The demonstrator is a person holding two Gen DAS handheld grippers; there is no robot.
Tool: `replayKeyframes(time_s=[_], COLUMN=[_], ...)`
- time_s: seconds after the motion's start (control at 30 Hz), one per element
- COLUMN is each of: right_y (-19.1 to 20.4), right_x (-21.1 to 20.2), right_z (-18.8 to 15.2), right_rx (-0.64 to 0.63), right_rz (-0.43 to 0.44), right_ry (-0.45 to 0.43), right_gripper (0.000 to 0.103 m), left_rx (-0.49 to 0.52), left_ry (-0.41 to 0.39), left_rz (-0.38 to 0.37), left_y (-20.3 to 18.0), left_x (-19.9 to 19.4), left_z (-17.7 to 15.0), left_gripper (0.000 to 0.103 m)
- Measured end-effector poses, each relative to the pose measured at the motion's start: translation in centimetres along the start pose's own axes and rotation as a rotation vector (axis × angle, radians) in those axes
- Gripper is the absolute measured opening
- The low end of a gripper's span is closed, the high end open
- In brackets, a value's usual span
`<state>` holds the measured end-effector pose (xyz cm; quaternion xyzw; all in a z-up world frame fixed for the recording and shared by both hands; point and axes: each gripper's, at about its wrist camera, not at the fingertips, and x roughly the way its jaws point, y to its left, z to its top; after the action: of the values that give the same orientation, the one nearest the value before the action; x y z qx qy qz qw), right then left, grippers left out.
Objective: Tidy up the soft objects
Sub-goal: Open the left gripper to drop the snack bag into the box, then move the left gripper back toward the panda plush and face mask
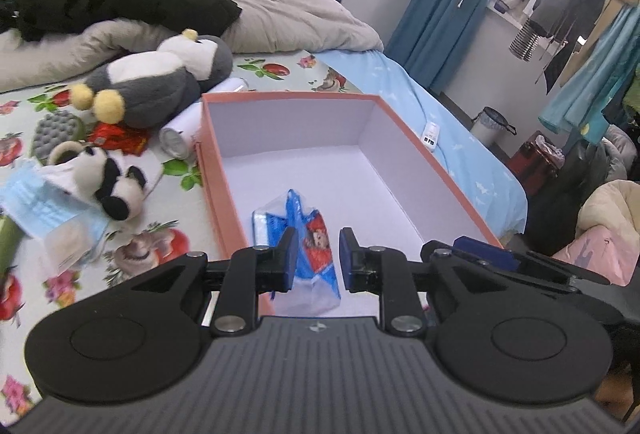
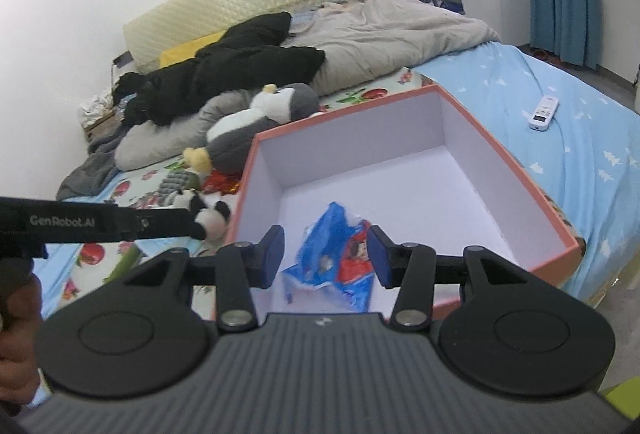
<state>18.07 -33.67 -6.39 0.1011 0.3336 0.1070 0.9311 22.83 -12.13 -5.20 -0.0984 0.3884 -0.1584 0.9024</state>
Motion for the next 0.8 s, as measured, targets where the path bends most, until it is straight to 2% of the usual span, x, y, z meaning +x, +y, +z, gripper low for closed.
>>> replayKeyframes(time_s=[0.33,0.8], right_y=[3.4,7.3], right_x=[-3.4,-5.1], right_z=[-1.7,-4.3], right_rx=[-0.037,-0.106], right_rz=[0.04,0.086], right_ry=[-0.014,0.03], right_gripper=[0.049,0.049], left_rx=[-0.038,-0.079], left_ry=[-0.057,-0.104], left_rz=[0.046,0.107], left_y=[1.8,3.2], left_x=[-7.1,-12.3], left_z=[-3.8,-7.8], left_gripper=[0.026,0.026])
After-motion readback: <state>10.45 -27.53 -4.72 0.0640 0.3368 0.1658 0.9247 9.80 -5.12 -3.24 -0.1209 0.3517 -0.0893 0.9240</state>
